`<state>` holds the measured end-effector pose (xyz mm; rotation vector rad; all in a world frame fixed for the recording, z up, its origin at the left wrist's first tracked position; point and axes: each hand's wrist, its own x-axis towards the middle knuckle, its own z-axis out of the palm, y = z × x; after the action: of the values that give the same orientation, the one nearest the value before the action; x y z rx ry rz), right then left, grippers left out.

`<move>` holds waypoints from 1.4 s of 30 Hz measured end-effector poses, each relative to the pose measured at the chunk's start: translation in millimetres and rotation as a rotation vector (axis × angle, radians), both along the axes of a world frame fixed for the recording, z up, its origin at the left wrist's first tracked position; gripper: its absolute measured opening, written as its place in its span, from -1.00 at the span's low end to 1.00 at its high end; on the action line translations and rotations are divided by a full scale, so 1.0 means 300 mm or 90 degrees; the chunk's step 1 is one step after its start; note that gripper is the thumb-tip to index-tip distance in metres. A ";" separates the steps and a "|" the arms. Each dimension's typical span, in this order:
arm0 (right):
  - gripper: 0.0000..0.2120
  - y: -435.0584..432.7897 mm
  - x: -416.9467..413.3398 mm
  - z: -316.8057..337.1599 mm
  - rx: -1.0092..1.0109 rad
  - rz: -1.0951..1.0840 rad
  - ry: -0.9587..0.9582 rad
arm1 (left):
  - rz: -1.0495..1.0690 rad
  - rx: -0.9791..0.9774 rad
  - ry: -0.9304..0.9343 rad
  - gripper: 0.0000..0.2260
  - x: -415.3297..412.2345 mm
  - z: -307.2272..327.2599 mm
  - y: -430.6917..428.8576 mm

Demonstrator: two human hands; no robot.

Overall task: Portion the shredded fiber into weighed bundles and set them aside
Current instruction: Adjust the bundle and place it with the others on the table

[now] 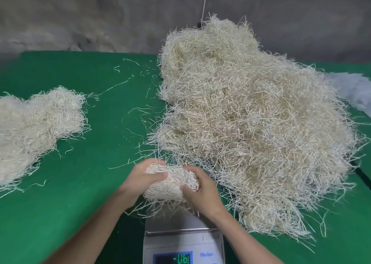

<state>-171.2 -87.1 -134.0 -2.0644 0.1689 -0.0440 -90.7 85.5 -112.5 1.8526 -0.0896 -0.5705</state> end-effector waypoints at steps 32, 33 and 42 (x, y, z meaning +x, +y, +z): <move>-0.75 0.025 0.078 0.137 -0.195 0.050 -0.134 | -0.179 -0.048 -0.077 -0.84 0.029 0.290 -0.276; -0.74 0.022 0.072 0.134 -0.200 0.078 -0.127 | -0.166 -0.074 -0.110 -0.83 0.040 0.314 -0.268; -0.72 -0.041 0.005 0.087 -0.452 0.224 -0.080 | -0.258 0.367 -0.327 -0.66 0.017 0.139 -0.057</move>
<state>-169.7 -99.6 -107.7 -2.7572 -0.3380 -0.0169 -85.5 68.4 -70.9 2.5376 -0.7195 -0.3988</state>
